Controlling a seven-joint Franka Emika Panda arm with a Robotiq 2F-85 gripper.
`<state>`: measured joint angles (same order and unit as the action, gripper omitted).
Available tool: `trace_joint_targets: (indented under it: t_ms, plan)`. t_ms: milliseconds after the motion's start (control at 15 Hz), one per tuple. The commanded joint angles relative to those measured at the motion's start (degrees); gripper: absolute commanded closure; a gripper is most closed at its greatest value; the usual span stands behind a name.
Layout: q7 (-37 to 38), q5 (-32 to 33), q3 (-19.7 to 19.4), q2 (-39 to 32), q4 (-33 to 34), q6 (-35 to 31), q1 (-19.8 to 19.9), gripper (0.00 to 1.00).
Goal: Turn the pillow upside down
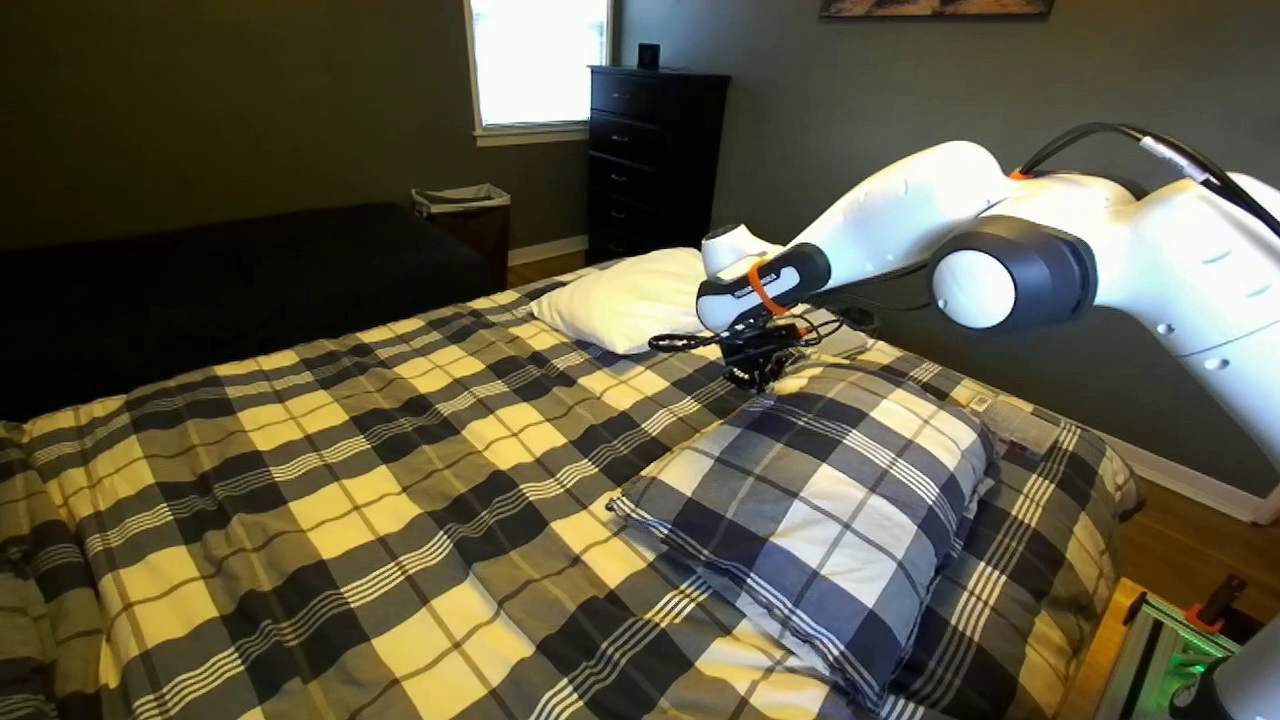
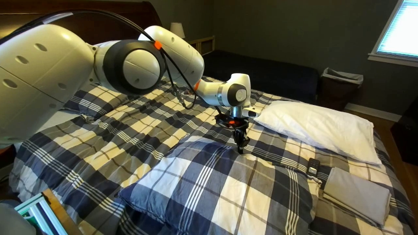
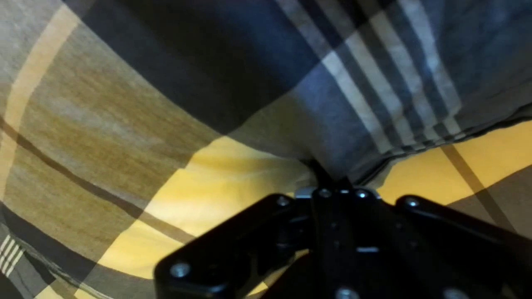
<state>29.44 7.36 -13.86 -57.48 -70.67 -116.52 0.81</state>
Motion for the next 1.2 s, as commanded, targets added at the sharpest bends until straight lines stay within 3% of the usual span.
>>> trace_joint_targets:
  t_ms: [0,667,1133]
  plan:
    - [-1.35,-0.75,0.41,7.33,-8.65,-6.07,0.45,1.0]
    - [-0.15,-1.88,0.05,25.05,-26.28,-23.08,-0.08,1.0]
    - [2.86,-0.97,-1.43,33.71,-33.08,-34.85,-1.64,1.0]
